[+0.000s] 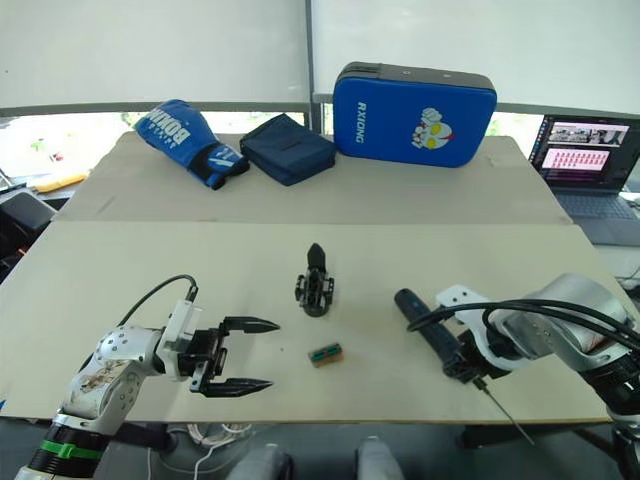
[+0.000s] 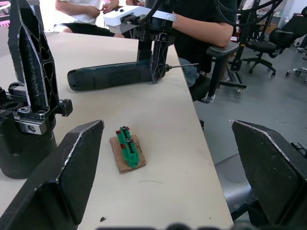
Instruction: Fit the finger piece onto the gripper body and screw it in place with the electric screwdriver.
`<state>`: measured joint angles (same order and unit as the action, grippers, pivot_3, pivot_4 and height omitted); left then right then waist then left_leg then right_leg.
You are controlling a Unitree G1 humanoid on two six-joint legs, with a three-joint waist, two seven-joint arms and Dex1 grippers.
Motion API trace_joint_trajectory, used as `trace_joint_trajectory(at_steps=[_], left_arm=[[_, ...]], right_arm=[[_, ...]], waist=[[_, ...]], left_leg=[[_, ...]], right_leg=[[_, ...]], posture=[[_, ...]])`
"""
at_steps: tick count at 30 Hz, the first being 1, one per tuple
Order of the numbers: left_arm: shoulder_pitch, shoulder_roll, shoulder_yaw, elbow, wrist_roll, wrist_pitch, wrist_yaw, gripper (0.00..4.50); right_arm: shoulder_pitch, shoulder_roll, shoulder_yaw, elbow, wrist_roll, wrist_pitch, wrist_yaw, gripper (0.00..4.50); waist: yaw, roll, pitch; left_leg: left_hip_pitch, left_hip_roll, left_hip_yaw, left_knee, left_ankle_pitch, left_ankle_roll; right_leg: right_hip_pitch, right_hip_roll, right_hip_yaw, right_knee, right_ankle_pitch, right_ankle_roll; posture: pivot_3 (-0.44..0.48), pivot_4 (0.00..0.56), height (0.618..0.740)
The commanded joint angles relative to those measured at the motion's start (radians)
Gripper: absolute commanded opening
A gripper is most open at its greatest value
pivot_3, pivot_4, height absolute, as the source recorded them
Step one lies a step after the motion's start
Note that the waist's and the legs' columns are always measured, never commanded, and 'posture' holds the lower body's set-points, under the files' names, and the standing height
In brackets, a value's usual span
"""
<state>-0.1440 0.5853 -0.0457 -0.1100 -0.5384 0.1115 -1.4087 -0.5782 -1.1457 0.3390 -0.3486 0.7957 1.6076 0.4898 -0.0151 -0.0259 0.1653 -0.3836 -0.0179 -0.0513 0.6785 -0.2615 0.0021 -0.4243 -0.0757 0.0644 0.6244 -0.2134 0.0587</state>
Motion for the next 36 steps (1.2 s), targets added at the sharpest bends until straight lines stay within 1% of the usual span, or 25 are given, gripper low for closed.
trace_joint_trajectory(at_steps=[1,4,6,7,8,9,11,12,13,14,16,18,19,21,23,25,27,30,33,36], left_arm=[[-0.021,0.011,0.017,0.012,-0.009,-0.009,-0.008,4.5],[-0.034,0.015,0.023,0.041,-0.006,-0.018,-0.015,4.5],[-0.048,0.02,0.029,0.067,-0.005,-0.019,-0.021,4.5],[-0.051,0.024,0.034,0.081,-0.006,-0.023,-0.03,4.5],[-0.057,0.032,0.033,0.098,0.0,-0.028,-0.043,4.5],[-0.061,0.036,0.031,0.11,0.004,-0.032,-0.052,4.5],[-0.08,0.038,0.025,0.138,0.015,-0.041,-0.065,4.5],[-0.086,0.038,0.026,0.152,0.016,-0.046,-0.073,4.5],[-0.099,0.029,0.027,0.165,0.012,-0.035,-0.064,4.5],[-0.107,0.024,0.03,0.178,0.011,-0.031,-0.06,4.5],[-0.115,0.018,0.027,0.192,0.019,-0.035,-0.061,4.5],[-0.112,0.019,0.017,0.19,0.033,-0.038,-0.064,4.5],[-0.106,0.02,0.002,0.185,0.054,-0.054,-0.067,4.5],[-0.1,0.022,-0.012,0.182,0.079,-0.077,-0.07,4.5],[-0.095,0.012,-0.016,0.178,0.089,-0.086,-0.05,4.5],[-0.084,-0.023,-0.04,0.172,0.134,-0.116,0.011,4.5],[-0.07,-0.046,-0.056,0.169,0.172,-0.148,0.049,4.5],[-0.043,-0.07,-0.084,0.151,0.216,-0.176,0.095,4.5],[-0.043,-0.072,-0.108,0.154,0.227,-0.193,0.088,4.5],[-0.067,-0.094,-0.133,0.181,0.243,-0.195,0.105,4.5]], right_arm=[[0.016,-0.041,-0.096,-0.016,-0.011,0.002,0.031,1.92],[0.032,-0.081,-0.209,-0.027,0.019,0.0,0.078,1.92],[0.027,-0.082,-0.378,-0.001,0.071,0.005,0.121,1.92],[0.026,-0.074,-0.439,0.006,0.098,0.006,0.128,1.92],[0.03,-0.051,-0.529,-0.005,0.122,0.003,0.148,1.92],[0.036,-0.034,-0.586,-0.018,0.137,0.002,0.159,1.92],[0.089,0.023,-0.743,-0.08,0.186,-0.093,0.217,1.92],[0.109,0.046,-0.79,-0.108,0.205,-0.128,0.234,1.92],[0.128,0.123,-0.881,-0.14,0.259,-0.198,0.259,1.92],[0.139,0.186,-0.94,-0.16,0.308,-0.24,0.259,1.92],[0.161,0.279,-0.989,-0.202,0.358,-0.305,0.236,1.92],[0.175,0.372,-0.976,-0.258,0.364,-0.39,0.176,1.92],[0.193,0.432,-0.951,-0.304,0.329,-0.471,0.166,1.92],[0.224,0.492,-0.901,-0.364,0.283,-0.574,0.173,1.92],[0.267,0.554,-0.833,-0.408,0.204,-0.696,0.188,1.92],[0.344,0.62,-0.704,-0.427,0.053,-0.898,0.276,1.92],[0.395,0.66,-0.6,-0.418,-0.055,-1.051,0.34,1.92],[0.418,0.727,-0.477,-0.361,-0.157,-1.236,0.408,1.92],[0.416,0.755,-0.422,-0.308,-0.199,-1.323,0.431,1.92],[0.411,0.77,-0.366,-0.242,-0.241,-1.411,0.468,1.92]], waist=[[0.0,0.0,0.0],[0.003,0.003,0.002],[0.002,0.005,0.003],[0.002,0.005,0.003],[0.002,0.005,0.003],[0.001,0.005,0.003],[0.001,0.005,0.003],[0.0,0.005,0.003],[0.001,0.004,0.003],[0.001,0.003,0.003],[0.0,0.004,0.004],[0.001,0.003,0.003],[0.001,0.003,0.003],[0.001,0.003,0.003],[0.0,0.004,0.004],[0.001,0.004,0.004],[0.002,0.004,0.004],[-0.002,0.003,0.003],[-0.003,0.003,0.003],[-0.001,0.003,0.003]], left_leg=[[0.0,0.0,0.0,0.0,0.0,0.0],[-0.001,0.0,0.0,0.0,0.0,0.0],[-0.002,-0.001,0.0,0.0,0.0,0.0],[-0.003,-0.001,0.0,0.0,0.0,0.0],[-0.002,-0.001,0.0,0.0,0.0,0.0],[-0.002,0.0,0.0,0.0,0.0,0.0],[-0.001,0.0,0.0,-0.001,0.0,0.0],[-0.002,0.0,0.0,-0.001,0.0,0.0],[-0.002,0.001,0.0,-0.001,0.0,0.001],[-0.002,0.0,0.0,-0.001,0.0,0.001],[-0.002,0.001,-0.001,0.0,0.0,0.001],[-0.002,0.0,0.0,0.0,0.0,0.001],[-0.001,0.0,0.0,0.0,0.0,0.001],[-0.001,0.0,-0.001,0.0,0.0,0.001],[-0.002,0.0,0.0,0.0,0.0,0.001],[-0.001,0.0,-0.001,0.0,0.0,0.001],[-0.001,-0.001,-0.001,0.0,0.0,0.0],[0.0,-0.001,0.0,0.0,0.0,0.0],[0.0,0.0,-0.001,0.0,0.0,0.0],[0.002,-0.001,-0.001,0.0,0.0,0.0]], right_leg=[[0.0,0.0,0.0,0.0,0.0,0.0],[-0.001,-0.001,0.0,0.0,0.0,0.0],[-0.002,-0.001,0.0,0.0,0.0,0.0],[-0.002,-0.001,0.0,0.0,0.0,0.0],[-0.002,-0.001,0.0,0.0,0.0,0.0],[-0.002,0.0,0.0,0.0,0.0,0.0],[-0.002,0.001,0.0,0.0,0.0,0.0],[-0.002,0.001,0.0,0.0,0.0,0.0],[-0.002,0.002,0.0,0.0,0.0,0.0],[-0.002,0.001,0.0,0.001,0.0,0.0],[-0.001,0.002,-0.001,0.0,0.0,0.0],[-0.001,0.0,0.0,0.002,0.0,0.0],[0.0,0.0,0.0,0.001,0.0,0.001],[0.0,0.0,0.0,0.001,0.0,0.0],[-0.001,-0.001,0.0,0.002,0.0,0.001],[-0.001,0.0,0.0,0.002,0.0,0.0],[-0.001,-0.001,0.0,0.002,0.0,0.0],[-0.001,-0.001,0.0,0.002,0.0,0.0],[-0.001,0.0,0.0,0.002,0.0,0.0],[0.0,0.0,0.0,0.003,0.0,0.0]], posture=[[0.0,0.15,0.74],[0.0,0.15,0.74],[0.0,0.15,0.74],[0.0,0.15,0.74],[0.0,0.15,0.74],[0.0,0.15,0.74],[0.0,0.15,0.74],[0.0,0.15,0.74],[0.0,0.15,0.74],[0.0,0.15,0.74],[0.0,0.15,0.74],[0.0,0.15,0.74],[0.0,0.15,0.74],[0.0,0.15,0.74],[0.0,0.15,0.74],[0.0,0.15,0.74],[0.0,0.15,0.74],[0.0,0.15,0.74],[0.0,0.15,0.74],[0.0,0.15,0.74]])
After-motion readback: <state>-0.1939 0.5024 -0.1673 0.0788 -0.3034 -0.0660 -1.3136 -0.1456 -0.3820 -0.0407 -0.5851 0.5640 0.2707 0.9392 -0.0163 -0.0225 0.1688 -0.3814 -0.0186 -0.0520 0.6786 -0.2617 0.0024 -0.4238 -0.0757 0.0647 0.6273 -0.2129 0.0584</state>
